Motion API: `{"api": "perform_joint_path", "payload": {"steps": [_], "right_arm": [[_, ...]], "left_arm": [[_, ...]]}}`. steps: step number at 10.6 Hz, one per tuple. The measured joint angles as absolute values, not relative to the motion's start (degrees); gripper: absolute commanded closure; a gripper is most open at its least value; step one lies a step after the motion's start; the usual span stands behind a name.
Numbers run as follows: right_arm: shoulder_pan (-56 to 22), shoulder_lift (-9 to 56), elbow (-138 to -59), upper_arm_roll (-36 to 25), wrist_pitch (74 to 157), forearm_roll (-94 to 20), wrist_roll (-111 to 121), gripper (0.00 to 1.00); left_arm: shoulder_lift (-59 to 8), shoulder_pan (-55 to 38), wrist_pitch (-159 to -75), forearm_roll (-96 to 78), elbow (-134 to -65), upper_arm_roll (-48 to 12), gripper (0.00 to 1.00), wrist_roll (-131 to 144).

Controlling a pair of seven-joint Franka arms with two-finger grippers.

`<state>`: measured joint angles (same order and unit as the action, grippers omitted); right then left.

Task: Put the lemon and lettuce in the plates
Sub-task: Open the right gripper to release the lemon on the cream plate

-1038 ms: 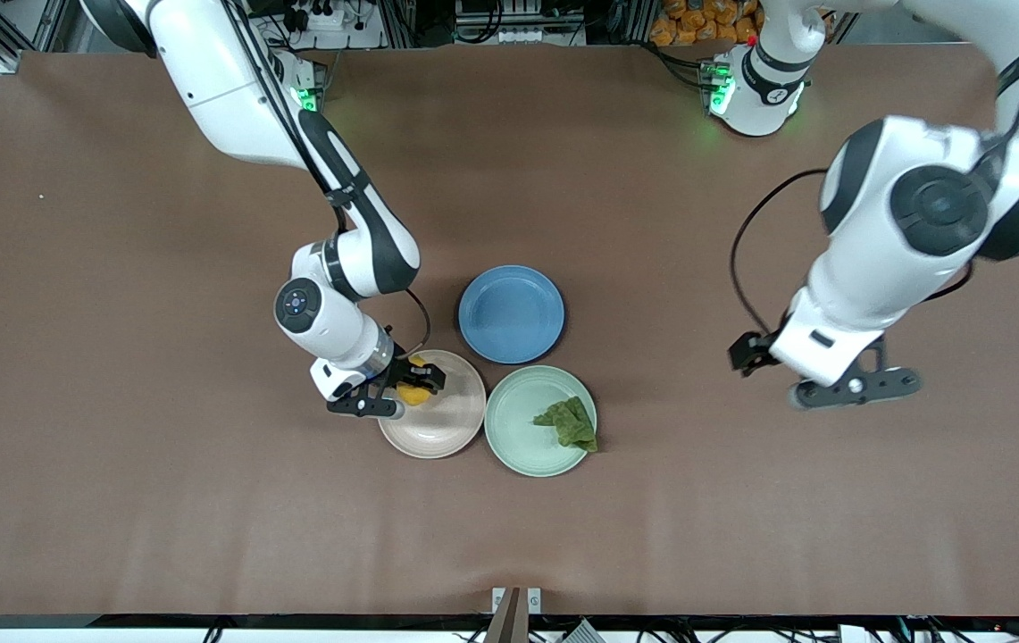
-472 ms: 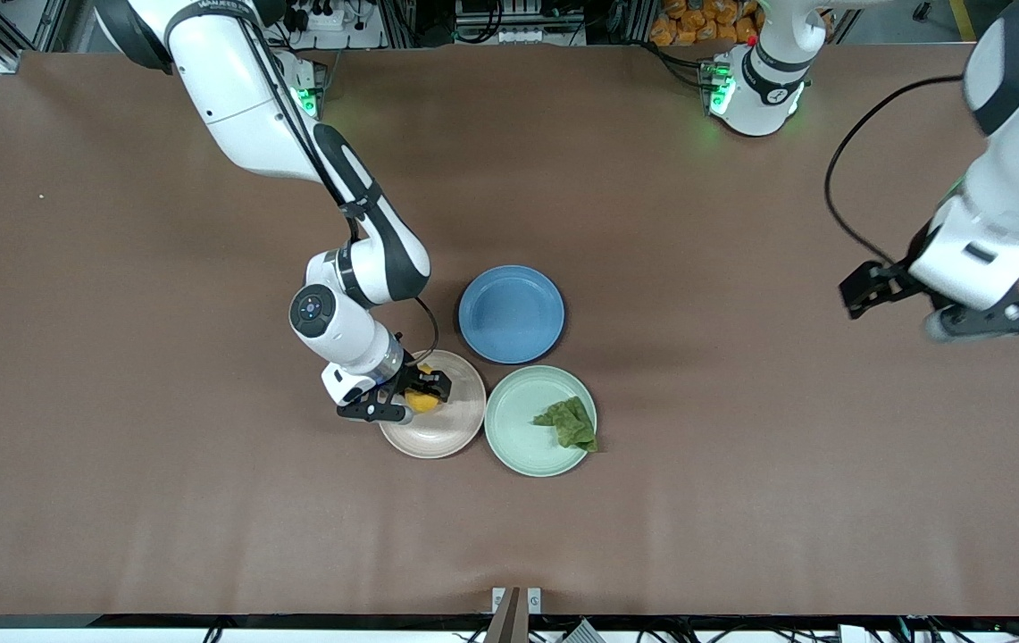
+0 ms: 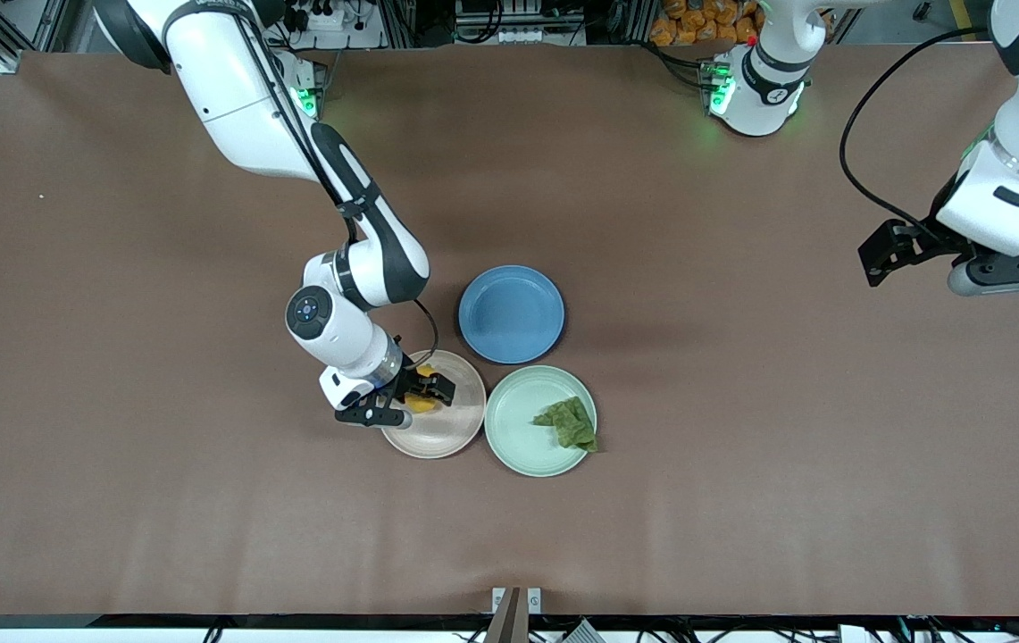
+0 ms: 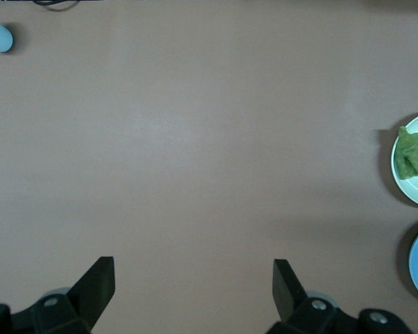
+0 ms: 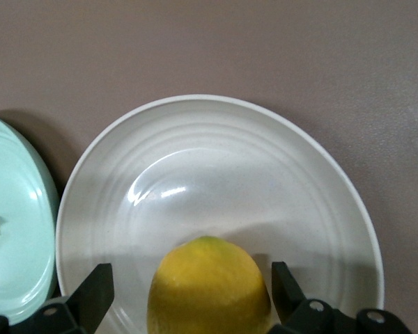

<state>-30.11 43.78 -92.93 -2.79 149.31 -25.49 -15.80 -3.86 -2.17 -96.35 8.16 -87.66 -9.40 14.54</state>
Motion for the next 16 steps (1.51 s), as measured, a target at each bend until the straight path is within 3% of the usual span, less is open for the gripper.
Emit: {"api": "perform_joint_path", "payload": {"steps": [4, 8, 11, 16], "right_arm": [[-29.84, 42.87, -85.58, -6.17, 130.63, -25.45, -15.7, 0.0], [-29.08, 40.61, -82.76, -10.63, 120.63, -24.54, -11.99, 0.0], [-23.23, 37.12, -82.47, -11.76, 110.52, -17.89, -2.62, 0.0], [-16.21, 31.47, -83.72, -11.92, 103.86, -8.85, 1.62, 0.0]], "left_arm": [[-3.51, -2.15, -96.27, 4.12, -87.9, -9.31, 0.0, 13.79], [-2.93, -2.13, -93.78, 2.92, -87.89, -9.49, 0.0, 13.72], [-2.69, -2.12, -93.32, 2.92, -87.87, -9.61, 0.0, 10.63], [-0.99, -1.65, -92.25, 2.92, -87.77, -7.62, 0.0, 6.1]]}}
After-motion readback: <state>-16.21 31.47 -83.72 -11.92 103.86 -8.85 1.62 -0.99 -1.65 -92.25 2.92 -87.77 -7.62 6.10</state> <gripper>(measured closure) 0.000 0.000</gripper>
